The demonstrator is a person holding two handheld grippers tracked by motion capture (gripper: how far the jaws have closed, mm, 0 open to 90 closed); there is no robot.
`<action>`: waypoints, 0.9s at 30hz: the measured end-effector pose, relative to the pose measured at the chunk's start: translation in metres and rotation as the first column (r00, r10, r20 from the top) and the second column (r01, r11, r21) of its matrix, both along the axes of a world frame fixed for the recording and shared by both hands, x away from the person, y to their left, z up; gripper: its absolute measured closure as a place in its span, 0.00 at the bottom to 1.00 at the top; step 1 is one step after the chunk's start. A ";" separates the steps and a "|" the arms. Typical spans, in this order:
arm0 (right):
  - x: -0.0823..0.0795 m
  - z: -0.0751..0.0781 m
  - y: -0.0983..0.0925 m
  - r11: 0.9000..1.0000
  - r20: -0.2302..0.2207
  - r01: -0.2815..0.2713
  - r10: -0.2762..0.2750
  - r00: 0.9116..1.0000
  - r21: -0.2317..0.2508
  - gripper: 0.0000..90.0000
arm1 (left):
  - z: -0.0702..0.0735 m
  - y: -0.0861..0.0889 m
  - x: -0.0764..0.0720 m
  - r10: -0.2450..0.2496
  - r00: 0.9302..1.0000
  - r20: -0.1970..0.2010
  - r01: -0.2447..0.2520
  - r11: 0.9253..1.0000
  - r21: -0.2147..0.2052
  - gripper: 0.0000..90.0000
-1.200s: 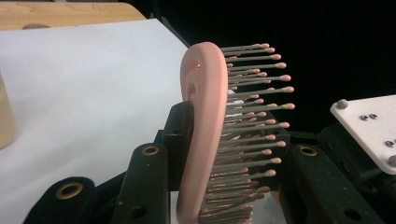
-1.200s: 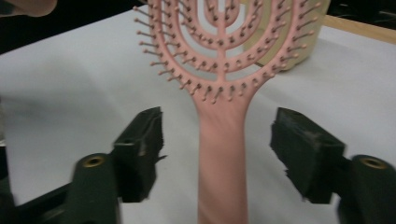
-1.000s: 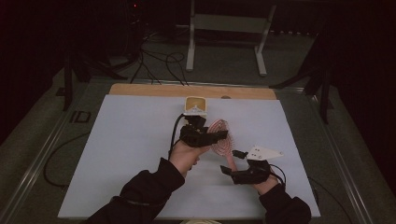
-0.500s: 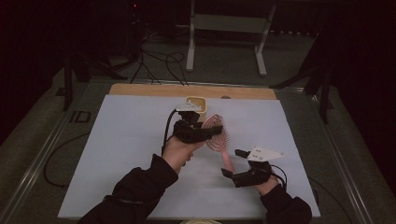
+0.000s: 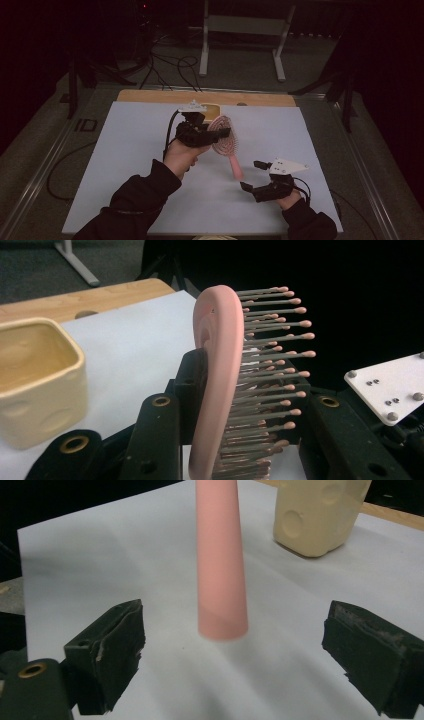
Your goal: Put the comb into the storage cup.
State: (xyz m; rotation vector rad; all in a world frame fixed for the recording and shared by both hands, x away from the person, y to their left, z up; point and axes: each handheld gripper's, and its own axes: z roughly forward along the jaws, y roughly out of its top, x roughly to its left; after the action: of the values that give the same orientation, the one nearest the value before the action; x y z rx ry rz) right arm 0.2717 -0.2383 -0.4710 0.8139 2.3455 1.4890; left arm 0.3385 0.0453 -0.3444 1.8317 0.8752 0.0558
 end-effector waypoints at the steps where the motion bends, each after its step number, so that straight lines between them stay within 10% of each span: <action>1: 0.000 0.000 -0.001 1.000 -0.002 -0.004 0.004 1.000 0.002 0.11 | 0.002 0.002 0.001 0.001 1.000 0.004 -0.001 1.000 -0.002 0.73; 27: -0.007 -0.005 -0.011 1.000 0.007 -0.024 0.023 1.000 0.009 0.11 | 0.045 0.047 0.035 0.122 0.990 0.073 -0.120 0.992 -0.024 0.73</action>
State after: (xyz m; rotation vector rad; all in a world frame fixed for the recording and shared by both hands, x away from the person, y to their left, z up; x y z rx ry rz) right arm 0.2652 -0.2495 -0.4764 0.7845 2.3525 1.5107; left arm 0.3737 0.0922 -0.2992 1.7453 0.9303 0.1906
